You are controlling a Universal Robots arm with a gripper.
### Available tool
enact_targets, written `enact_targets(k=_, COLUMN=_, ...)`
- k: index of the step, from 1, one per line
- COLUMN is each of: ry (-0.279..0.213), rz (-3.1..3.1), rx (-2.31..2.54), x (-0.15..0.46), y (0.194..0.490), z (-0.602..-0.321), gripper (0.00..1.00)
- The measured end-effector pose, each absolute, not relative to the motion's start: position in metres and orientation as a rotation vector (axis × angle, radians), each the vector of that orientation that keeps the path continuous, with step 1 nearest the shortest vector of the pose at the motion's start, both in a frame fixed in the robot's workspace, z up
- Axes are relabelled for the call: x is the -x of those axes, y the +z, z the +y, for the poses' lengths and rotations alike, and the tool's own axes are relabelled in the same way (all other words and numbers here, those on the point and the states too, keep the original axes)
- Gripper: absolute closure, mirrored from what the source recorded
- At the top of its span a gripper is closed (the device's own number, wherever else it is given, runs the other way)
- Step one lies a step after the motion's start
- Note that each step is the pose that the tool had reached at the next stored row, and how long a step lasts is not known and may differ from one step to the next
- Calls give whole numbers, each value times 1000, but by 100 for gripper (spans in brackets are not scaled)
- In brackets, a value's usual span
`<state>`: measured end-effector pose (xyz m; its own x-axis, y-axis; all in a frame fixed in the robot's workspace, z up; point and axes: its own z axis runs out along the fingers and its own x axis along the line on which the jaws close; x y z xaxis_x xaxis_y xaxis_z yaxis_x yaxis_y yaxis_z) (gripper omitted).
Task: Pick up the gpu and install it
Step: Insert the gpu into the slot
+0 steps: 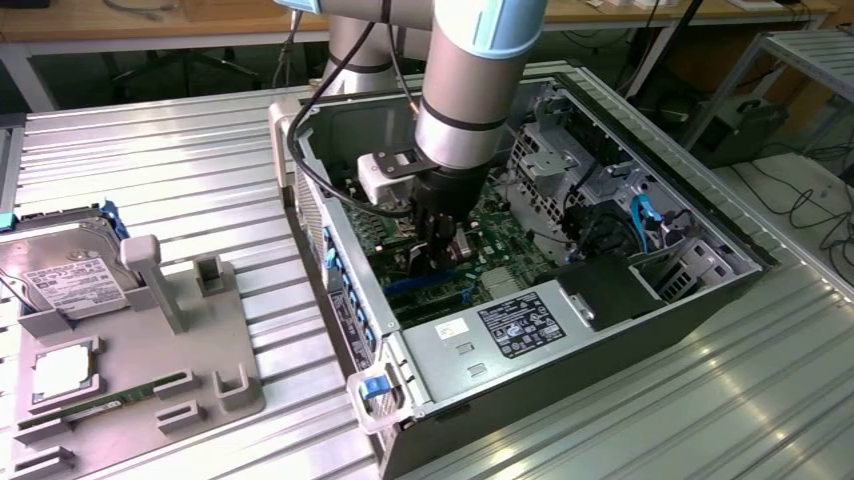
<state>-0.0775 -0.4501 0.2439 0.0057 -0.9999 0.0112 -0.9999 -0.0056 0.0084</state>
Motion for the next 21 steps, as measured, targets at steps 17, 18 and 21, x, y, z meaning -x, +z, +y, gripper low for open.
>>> enact_targets(k=17, ry=1, rz=-2205, rx=-2217, x=74, y=238, z=-451, gripper=72)
enact_targets(k=18, ry=1, rz=-2205, rx=-2217, x=74, y=238, z=-451, gripper=72)
enact_targets(k=21, ry=-1, rz=-2203, rx=-2215, x=74, y=232, z=-451, gripper=72)
